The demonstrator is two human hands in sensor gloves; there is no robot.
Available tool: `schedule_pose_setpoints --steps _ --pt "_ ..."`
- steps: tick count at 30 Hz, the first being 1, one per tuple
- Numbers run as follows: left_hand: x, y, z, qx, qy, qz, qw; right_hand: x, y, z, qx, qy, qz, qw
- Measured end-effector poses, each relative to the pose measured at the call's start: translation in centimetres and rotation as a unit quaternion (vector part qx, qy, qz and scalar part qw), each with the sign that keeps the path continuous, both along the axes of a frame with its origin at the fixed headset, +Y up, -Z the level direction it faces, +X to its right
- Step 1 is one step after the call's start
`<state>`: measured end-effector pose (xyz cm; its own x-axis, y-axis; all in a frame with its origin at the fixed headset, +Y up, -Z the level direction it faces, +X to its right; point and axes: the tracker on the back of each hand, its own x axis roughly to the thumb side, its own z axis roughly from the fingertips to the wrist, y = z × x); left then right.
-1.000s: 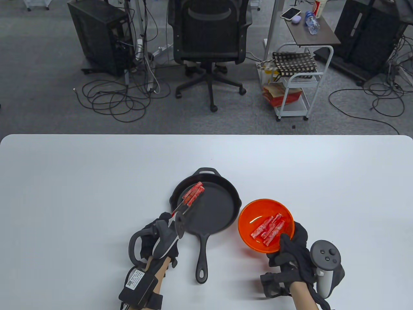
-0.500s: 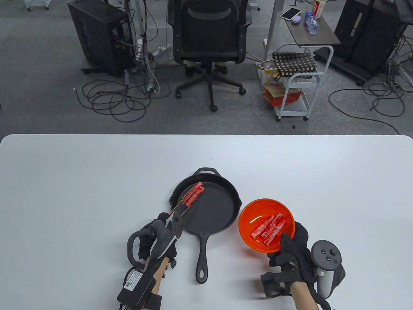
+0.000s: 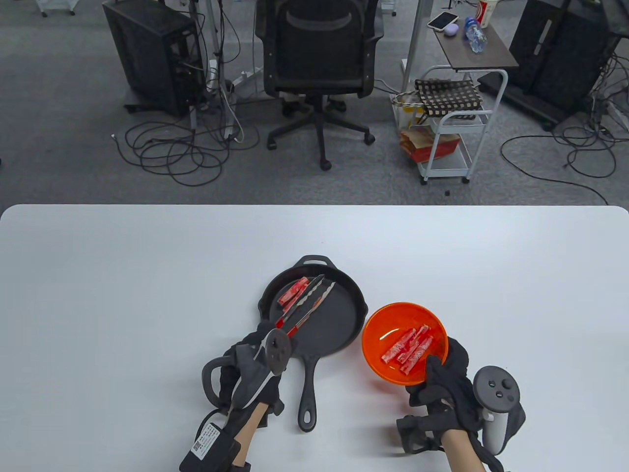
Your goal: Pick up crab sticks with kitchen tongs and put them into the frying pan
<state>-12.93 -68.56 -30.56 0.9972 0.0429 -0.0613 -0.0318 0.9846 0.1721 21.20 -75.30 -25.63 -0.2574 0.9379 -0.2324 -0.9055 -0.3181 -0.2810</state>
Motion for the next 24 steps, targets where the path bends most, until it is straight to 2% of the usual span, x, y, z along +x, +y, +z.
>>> schedule_pose_setpoints --steps 9,15,24 --pt "3.6 0.9 2.2 0.008 -0.076 0.008 0.997 0.0 0.0 0.0 0.0 0.0 0.0 1.0" --pt "5.7 0.6 3.2 -0.016 -0.118 0.01 0.993 0.0 0.0 0.0 0.003 0.005 -0.001 1.0" --pt "7.2 -0.1 3.9 -0.043 -0.136 -0.014 0.99 -0.1 0.0 -0.1 0.005 0.009 0.0 1.0"
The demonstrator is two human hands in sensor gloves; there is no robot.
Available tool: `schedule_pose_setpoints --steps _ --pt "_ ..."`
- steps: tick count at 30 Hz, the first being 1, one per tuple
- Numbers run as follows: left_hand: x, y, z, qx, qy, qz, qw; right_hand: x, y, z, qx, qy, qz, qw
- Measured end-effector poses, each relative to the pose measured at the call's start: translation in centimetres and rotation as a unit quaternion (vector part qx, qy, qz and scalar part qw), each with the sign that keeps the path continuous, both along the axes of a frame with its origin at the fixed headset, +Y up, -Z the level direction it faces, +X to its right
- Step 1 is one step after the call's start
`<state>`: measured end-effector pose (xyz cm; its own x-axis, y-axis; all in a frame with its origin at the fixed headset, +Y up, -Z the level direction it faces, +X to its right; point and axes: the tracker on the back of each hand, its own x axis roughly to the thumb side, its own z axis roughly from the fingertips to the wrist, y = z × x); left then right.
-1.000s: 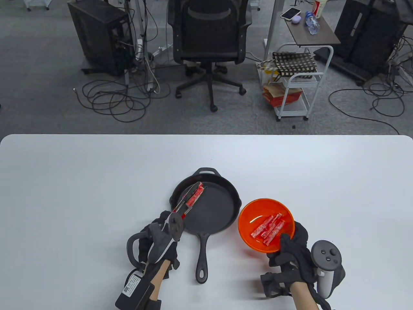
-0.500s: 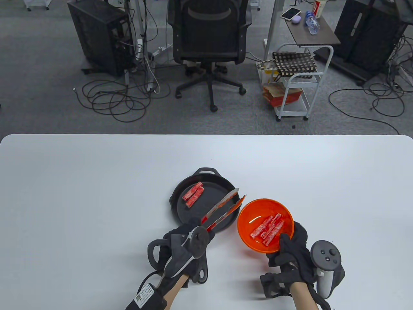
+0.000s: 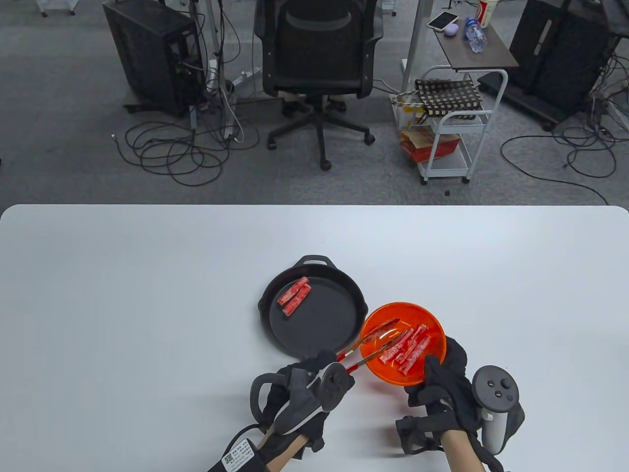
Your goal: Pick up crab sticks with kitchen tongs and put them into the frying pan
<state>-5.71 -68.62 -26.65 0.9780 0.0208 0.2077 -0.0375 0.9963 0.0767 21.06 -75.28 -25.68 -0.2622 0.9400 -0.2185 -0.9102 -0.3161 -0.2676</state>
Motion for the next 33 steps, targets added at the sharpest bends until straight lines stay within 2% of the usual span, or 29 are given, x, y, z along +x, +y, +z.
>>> schedule_pose_setpoints --steps 18,33 --pt "-0.09 -0.51 -0.44 -0.114 -0.002 0.04 0.993 -0.59 0.08 -0.07 0.012 0.012 0.045 0.999" --pt "-0.45 -0.14 -0.7 -0.082 0.0 0.038 0.996 -0.54 0.22 -0.04 0.009 0.011 0.035 0.999"
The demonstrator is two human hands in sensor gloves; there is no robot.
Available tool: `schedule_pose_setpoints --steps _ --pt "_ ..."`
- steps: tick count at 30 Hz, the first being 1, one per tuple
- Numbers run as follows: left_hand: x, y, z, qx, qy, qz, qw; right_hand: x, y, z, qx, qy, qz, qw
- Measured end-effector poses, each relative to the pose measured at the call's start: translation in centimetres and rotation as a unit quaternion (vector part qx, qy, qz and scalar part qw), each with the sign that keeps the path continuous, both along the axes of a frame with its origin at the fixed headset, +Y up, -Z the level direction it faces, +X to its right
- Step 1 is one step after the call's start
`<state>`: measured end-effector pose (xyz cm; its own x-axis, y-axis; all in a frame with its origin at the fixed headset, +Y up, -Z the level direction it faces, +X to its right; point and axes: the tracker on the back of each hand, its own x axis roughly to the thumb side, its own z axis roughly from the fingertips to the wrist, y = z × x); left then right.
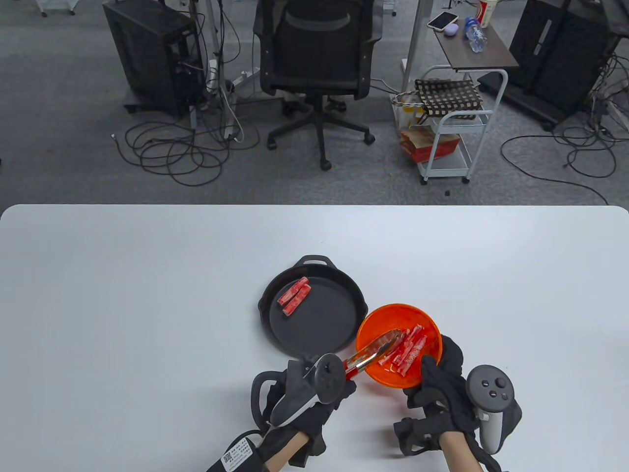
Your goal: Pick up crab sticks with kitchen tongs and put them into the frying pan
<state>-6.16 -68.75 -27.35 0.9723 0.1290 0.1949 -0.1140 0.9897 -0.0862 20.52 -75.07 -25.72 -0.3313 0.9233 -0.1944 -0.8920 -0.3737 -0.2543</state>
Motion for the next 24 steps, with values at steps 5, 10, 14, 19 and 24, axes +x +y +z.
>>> schedule_pose_setpoints --steps 5,10,14,19,24 --pt "-0.8 0.6 -0.2 0.02 0.012 0.016 1.0 0.1 0.1 0.0 -0.002 -0.002 -0.005 1.0" --pt "-2.2 1.8 -0.3 0.04 0.029 0.05 0.998 0.1 0.1 0.0 -0.003 -0.002 -0.006 1.0" --pt "-4.1 2.6 -0.7 0.053 0.059 0.073 0.994 0.1 0.2 0.1 -0.005 -0.002 -0.006 1.0" --pt "-7.2 2.4 -2.1 0.062 0.117 0.068 0.989 0.1 0.1 0.1 -0.006 -0.001 -0.003 1.0" --pt "-9.0 0.6 -3.6 0.055 0.156 0.035 0.986 0.1 0.1 0.1 -0.006 -0.001 -0.002 1.0"
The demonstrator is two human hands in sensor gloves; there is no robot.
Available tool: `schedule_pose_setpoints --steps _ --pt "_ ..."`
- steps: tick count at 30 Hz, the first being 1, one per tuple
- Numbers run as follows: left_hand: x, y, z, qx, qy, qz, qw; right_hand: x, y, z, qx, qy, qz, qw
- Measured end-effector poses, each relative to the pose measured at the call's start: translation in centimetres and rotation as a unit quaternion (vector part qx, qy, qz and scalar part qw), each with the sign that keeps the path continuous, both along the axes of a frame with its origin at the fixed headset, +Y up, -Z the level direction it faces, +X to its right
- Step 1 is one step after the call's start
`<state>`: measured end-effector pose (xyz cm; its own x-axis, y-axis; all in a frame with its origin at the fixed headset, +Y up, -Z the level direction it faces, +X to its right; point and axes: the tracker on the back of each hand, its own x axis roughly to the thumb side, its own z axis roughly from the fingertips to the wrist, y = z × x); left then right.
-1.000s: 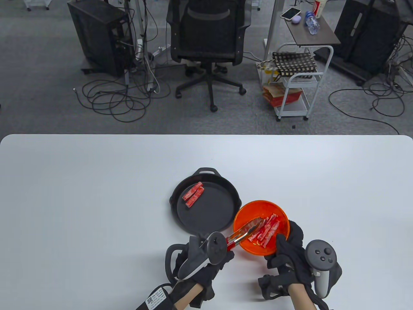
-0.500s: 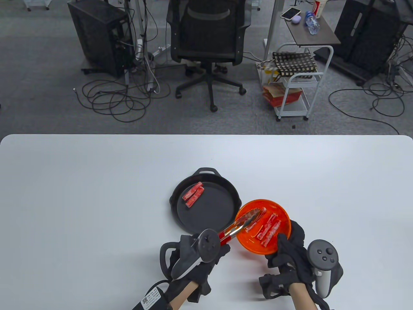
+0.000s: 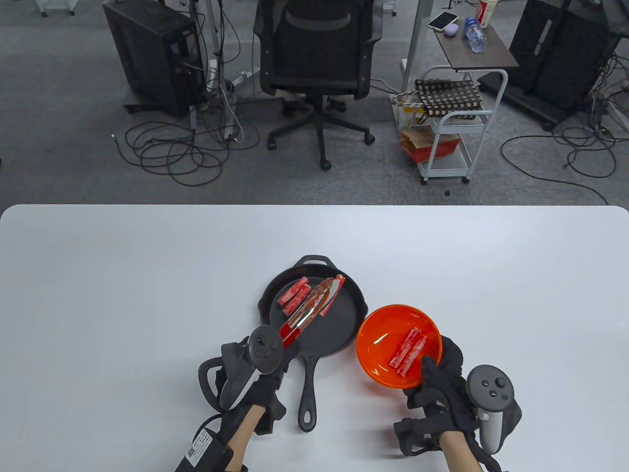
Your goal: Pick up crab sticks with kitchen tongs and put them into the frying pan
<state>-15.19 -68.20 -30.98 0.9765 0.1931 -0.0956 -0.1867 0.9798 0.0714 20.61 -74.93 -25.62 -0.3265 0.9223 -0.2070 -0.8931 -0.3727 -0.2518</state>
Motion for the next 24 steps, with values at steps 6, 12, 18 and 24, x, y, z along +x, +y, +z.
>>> schedule_pose_setpoints --steps 6,12,18,24 --pt "-0.7 -2.2 -1.3 -0.02 0.025 -0.055 0.998 0.0 0.0 0.0 -0.001 0.0 0.001 1.0" --pt "-0.7 -3.7 -2.1 -0.031 0.038 -0.098 0.994 -0.1 0.0 0.0 -0.002 0.001 0.003 1.0" --pt "-0.9 -4.3 -2.5 -0.034 0.046 -0.119 0.991 -0.1 0.0 0.0 -0.003 0.002 0.004 1.0" --pt "-0.6 -4.9 -2.6 -0.041 0.047 -0.136 0.989 -0.1 0.0 0.0 -0.003 0.001 0.004 1.0"
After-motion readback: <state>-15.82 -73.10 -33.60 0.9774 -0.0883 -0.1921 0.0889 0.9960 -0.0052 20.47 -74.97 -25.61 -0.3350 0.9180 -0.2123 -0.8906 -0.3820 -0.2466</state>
